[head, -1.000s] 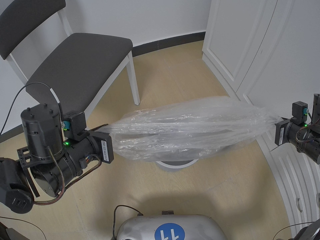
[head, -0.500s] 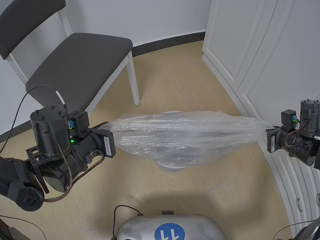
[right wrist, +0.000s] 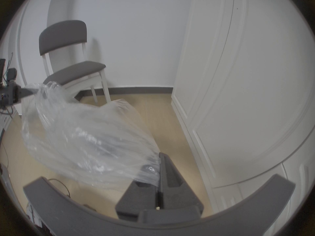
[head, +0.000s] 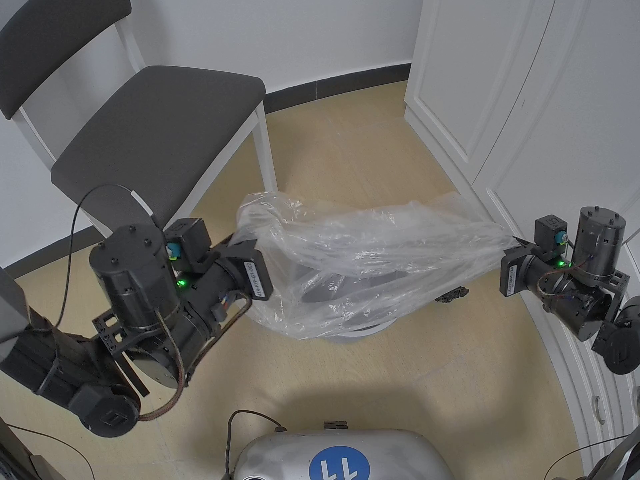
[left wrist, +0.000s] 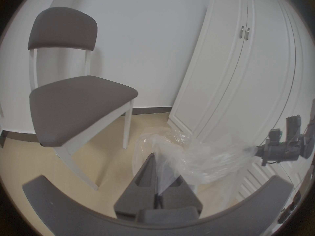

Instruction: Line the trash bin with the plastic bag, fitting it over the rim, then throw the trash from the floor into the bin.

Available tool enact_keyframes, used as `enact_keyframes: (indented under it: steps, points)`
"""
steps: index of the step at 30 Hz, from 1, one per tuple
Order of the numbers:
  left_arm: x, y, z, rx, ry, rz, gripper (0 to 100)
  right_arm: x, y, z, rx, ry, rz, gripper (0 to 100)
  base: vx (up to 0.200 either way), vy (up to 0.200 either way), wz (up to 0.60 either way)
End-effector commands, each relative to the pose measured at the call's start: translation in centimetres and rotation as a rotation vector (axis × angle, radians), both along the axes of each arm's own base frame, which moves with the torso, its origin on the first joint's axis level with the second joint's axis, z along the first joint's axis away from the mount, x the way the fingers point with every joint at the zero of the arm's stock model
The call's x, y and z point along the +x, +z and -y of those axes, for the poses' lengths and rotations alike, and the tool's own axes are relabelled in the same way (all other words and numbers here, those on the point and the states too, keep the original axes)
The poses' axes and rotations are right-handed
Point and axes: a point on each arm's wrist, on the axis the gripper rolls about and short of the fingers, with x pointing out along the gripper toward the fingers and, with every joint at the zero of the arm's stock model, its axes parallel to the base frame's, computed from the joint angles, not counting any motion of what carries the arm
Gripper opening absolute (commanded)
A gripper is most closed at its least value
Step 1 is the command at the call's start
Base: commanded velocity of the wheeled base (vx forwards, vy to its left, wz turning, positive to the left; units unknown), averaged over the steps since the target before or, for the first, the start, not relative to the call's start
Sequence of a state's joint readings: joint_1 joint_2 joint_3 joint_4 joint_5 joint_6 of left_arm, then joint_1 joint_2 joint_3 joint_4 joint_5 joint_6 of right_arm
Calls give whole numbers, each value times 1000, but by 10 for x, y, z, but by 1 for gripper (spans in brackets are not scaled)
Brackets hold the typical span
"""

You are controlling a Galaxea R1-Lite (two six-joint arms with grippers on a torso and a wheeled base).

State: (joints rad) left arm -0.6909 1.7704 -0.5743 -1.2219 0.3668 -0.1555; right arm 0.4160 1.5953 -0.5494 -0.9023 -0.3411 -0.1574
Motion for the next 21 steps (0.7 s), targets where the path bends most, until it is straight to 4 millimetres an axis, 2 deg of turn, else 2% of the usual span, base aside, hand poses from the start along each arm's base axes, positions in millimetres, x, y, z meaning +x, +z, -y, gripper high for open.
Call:
enact_keyframes:
  steps: [1,7,16,21]
  points:
    - [-14,-9,24,-32,-94,-9,0,17,-45,-28,-22,60,-40,0,0,0,0]
    - [-16,-3,34,-136,-128,-25,0,30,-55,-39,19,57,85,0,0,0,0]
    - [-9,-19,43,-121,-129,-67,0,35,-65,-38,-17,51,71,0,0,0,0]
    - [0,-20,57,-227,-140,-95,0,50,-78,-32,-30,12,45,0,0,0,0]
